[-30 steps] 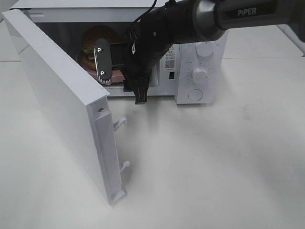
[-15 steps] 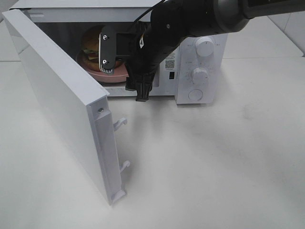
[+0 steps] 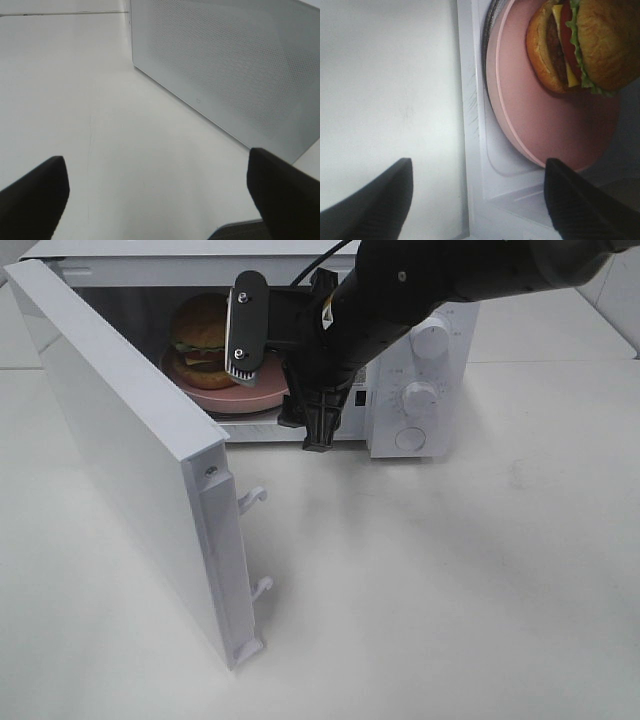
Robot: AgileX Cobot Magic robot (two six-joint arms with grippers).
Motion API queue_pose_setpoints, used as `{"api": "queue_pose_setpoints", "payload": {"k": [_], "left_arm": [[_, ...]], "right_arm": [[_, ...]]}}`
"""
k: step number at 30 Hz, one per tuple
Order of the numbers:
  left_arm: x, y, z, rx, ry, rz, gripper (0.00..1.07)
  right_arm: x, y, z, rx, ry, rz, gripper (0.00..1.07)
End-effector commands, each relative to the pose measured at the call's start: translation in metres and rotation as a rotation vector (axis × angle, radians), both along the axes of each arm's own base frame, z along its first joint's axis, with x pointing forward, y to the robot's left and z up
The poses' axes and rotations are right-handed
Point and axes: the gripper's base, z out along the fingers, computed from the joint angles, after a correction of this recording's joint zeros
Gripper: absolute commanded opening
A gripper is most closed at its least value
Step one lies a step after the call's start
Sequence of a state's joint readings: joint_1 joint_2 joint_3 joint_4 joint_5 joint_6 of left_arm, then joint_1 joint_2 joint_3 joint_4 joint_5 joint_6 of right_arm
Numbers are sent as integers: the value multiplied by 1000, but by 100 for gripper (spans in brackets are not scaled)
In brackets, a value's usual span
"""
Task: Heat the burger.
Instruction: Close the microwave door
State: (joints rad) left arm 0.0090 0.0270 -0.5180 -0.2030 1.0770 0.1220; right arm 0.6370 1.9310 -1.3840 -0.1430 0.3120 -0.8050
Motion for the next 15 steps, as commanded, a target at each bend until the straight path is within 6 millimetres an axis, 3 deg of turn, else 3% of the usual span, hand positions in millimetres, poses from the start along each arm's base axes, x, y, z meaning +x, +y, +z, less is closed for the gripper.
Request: {"api": "queue_pose_setpoints", "payload": {"k": [1, 6, 15], "left_arm": [[0, 0, 0, 1, -1, 1, 88], [0, 0, 0, 1, -1, 1, 88], [0, 0, 0, 1, -1, 1, 88]], "right_arm": [[-12, -7, 13, 39, -9, -21, 74], [-25, -17, 23, 38, -20, -18, 79], [-51, -42, 41, 137, 8, -133, 77]]}}
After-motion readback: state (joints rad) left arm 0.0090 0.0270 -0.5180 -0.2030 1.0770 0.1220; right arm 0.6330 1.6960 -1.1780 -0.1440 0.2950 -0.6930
